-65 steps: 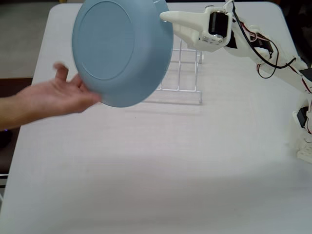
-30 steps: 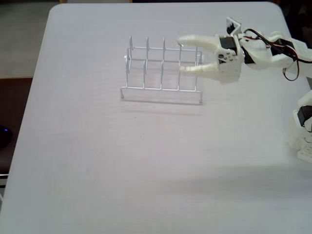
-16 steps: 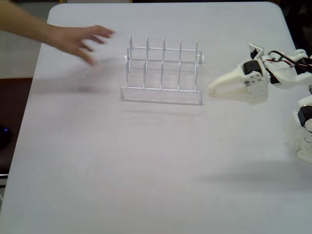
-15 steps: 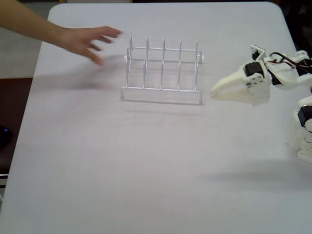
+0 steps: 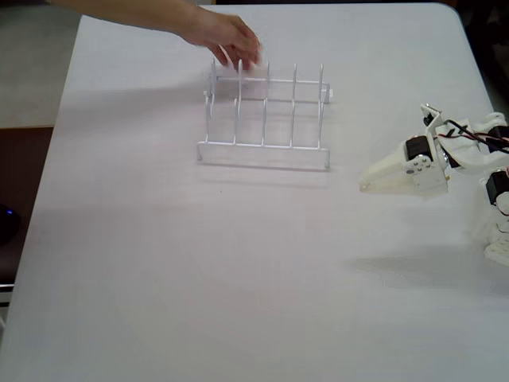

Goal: Would you please take all the plates for me?

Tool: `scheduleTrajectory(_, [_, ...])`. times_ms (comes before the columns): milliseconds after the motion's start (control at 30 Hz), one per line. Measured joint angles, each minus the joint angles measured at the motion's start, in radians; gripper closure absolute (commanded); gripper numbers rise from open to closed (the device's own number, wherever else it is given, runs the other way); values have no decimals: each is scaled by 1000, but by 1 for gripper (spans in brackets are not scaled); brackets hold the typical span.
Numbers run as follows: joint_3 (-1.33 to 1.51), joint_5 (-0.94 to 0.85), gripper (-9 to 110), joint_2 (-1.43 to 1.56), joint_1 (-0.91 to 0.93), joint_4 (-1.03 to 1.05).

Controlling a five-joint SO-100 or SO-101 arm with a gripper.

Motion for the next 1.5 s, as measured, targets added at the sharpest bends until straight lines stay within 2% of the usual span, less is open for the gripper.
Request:
scheduleTrajectory(333, [199, 18, 102, 206, 44, 55])
scheduleTrajectory(800, [347, -44, 102, 224, 89, 52])
scheduleTrajectory(1500, [353, -63, 102, 224, 89, 104])
